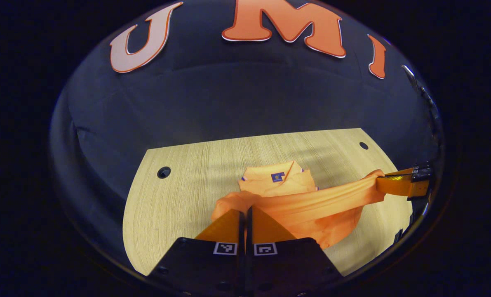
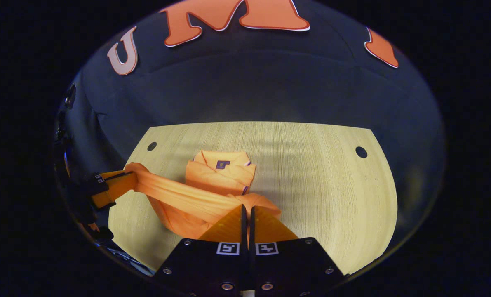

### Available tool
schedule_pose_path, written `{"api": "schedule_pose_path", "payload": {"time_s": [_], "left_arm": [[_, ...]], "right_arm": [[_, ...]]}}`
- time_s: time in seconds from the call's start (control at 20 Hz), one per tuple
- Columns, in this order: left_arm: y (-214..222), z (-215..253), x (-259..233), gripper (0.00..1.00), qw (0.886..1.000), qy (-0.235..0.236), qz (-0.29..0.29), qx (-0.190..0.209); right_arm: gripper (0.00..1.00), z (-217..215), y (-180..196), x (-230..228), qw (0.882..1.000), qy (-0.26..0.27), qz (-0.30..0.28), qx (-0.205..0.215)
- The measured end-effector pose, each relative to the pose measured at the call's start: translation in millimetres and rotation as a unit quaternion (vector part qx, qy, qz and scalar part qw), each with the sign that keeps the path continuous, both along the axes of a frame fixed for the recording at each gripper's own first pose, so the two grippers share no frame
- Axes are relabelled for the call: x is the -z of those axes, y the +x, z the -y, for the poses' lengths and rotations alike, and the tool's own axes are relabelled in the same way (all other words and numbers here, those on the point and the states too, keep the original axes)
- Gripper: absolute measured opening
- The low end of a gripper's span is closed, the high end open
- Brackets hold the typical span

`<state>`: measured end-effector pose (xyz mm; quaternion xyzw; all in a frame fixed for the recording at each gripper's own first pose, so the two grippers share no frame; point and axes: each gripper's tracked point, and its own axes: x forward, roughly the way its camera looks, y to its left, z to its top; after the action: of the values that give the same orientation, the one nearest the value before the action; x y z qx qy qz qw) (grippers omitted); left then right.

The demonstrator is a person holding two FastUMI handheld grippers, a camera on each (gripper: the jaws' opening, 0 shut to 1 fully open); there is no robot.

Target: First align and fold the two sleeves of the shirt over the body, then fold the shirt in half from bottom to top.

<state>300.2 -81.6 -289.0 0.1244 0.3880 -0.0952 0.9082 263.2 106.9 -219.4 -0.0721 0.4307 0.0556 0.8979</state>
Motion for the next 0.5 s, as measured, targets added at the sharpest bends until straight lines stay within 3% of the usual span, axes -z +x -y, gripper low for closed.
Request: {"api": "schedule_pose_path", "payload": {"time_s": [0.5], "left_arm": [[75.7, -11.6, 71.2, 0.0, 0.999, 0.034, -0.029, -0.013]], "right_arm": [[0.0, -3.8, 80.0, 72.8, 1.0, -0.016, -0.024, 0.005]]}}
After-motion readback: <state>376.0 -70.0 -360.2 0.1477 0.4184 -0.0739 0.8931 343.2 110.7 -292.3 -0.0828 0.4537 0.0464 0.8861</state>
